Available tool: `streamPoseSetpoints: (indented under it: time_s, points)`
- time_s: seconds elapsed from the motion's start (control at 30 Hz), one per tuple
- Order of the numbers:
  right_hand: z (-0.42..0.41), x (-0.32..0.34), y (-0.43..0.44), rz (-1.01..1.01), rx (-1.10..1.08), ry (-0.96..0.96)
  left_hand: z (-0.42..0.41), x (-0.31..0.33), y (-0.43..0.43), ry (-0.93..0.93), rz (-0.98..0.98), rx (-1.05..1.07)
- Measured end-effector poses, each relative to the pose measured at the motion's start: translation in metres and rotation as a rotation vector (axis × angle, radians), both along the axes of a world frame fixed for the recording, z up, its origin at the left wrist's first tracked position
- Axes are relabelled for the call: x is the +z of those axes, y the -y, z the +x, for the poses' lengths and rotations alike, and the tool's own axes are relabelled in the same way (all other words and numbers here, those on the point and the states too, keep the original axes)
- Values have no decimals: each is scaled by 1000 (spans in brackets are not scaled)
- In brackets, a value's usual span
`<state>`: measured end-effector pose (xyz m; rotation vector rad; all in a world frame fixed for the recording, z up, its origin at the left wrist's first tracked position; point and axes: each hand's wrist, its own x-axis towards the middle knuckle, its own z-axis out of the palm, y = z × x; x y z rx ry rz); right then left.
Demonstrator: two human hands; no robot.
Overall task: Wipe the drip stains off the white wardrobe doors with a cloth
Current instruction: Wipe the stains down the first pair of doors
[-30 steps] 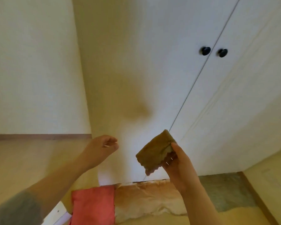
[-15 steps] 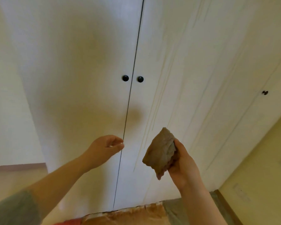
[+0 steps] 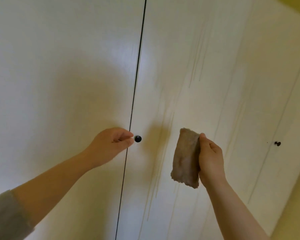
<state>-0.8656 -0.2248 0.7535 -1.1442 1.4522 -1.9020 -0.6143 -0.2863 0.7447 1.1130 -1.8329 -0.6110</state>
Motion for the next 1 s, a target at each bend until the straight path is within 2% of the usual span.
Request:
streamPoseSetpoints:
  time_s: [0.13,0.3,0.4,0.6,0.7,0.77,0.9,1.0]
  points:
    - [-3,52,36,-3,122,144,6,60,39,-26,-150,25]
    - [-4,105,86,-175,171,296,3,126,76,-12,-356,71]
    - [-6,132,108,-286,222,274,-1,156,94,-38,-458,88]
    - [-14,175,154,-433,343,107,-10,193,110,-35,-617,136]
    - [-11,204,168,-502,259,178,-10,208,116,20,-722,215]
    - [-5,220,169,-627,85,165,-6,217,119,40,-763,261]
    - [5,253,177,-1050,-334,-72,2,238,122,61,-812,374]
    - [15,277,196,-1076,-502,-267,1,251,122,63,-846,419]
